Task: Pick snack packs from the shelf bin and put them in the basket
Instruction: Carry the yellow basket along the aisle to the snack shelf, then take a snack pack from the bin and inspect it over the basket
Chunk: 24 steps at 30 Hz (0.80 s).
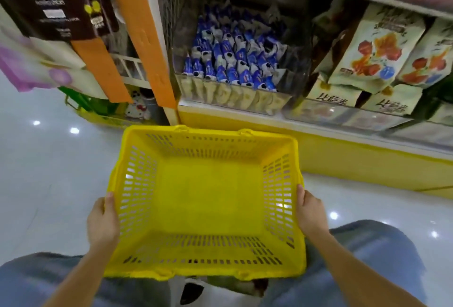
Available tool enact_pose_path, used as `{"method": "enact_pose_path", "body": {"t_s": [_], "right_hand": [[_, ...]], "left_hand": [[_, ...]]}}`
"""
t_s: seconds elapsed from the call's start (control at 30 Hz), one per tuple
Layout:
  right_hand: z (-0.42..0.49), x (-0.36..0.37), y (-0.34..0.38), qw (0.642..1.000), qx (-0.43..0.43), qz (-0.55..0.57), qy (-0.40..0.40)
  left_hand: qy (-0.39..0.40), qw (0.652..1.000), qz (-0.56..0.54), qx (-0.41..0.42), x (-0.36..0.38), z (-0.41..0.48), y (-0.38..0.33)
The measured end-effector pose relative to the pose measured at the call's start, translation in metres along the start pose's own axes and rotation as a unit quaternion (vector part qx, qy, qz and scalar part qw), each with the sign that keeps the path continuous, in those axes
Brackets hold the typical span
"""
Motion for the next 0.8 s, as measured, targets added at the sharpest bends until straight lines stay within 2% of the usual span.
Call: {"method": "enact_pose_path", "body": {"t_s": [0.33,0.5,0.67,0.8], "right_hand": [[0.022,0.060,-0.025,0.998,-0.036,0.036,-0.024],[0.026,0.073,-0.030,0.997,-0.020,0.053,-0.043],[0.019,0.074,-0.028,0.998,0.035,0.037,0.045],[0.011,0.063,-0.008,0.995,0.007,-0.025,0.099]], "left_hand": [[-0.013,0.998,0.033,0.052,0.053,0.027,0.044],[0.003,0.997,0.042,0.065,0.066,0.038,0.049],[0.063,0.992,0.103,0.019,0.063,0.039,0.042],[0.125,0.984,0.125,0.005,0.055,0.042,0.030]]}}
Point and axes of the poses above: each hand's wrist, its own z-axis towards the middle knuckle, its own x-axis out of the palm, y = z × x, the point moved 3 cm from there along z, towards the middle knuckle, and after that the axes turned 2 degrees about -y, right-handed, at the moved point
